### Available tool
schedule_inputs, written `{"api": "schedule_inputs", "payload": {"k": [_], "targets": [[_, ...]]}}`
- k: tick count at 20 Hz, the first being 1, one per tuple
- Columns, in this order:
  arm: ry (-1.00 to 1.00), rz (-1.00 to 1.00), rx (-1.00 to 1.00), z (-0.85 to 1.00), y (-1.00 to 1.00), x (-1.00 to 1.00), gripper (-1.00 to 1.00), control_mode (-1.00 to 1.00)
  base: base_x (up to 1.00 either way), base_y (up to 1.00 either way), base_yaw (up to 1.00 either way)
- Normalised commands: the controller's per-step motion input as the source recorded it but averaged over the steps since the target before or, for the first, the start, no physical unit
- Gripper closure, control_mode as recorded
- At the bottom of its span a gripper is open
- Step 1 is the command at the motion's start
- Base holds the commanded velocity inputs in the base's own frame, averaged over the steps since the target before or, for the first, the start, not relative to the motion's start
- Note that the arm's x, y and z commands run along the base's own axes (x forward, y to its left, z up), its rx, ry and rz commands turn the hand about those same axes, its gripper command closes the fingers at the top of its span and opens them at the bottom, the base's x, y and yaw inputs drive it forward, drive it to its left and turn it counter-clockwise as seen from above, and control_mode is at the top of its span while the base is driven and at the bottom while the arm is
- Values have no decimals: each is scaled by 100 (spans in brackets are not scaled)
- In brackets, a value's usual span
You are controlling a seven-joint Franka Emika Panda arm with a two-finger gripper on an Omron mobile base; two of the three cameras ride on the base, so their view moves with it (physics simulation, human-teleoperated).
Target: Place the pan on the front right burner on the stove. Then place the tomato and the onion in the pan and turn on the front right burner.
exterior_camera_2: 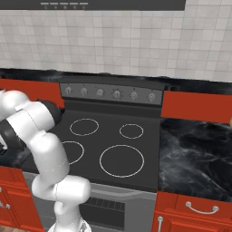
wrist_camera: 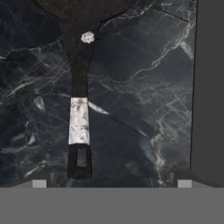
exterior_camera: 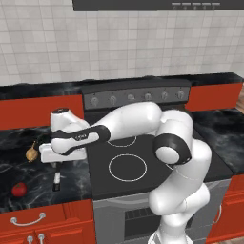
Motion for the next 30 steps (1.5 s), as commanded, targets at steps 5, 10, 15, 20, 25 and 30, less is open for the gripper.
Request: {"api": "schedule_inputs", "payload": {"k": [5,10,15,20,25,30], "targets": [[-2,0,0,-15,22,17,-100,-100,0,0,0],[0,-1,0,-19,20,17,-100,-100,0,0,0],[0,-3,0,-23,10,9,-100,-100,0,0,0],[0,-3,0,-26,10,10,-100,-100,0,0,0],[0,-3,0,-29,9,11,-100,-100,0,0,0],[0,-2,0,-27,5,10,-100,-100,0,0,0]]}}
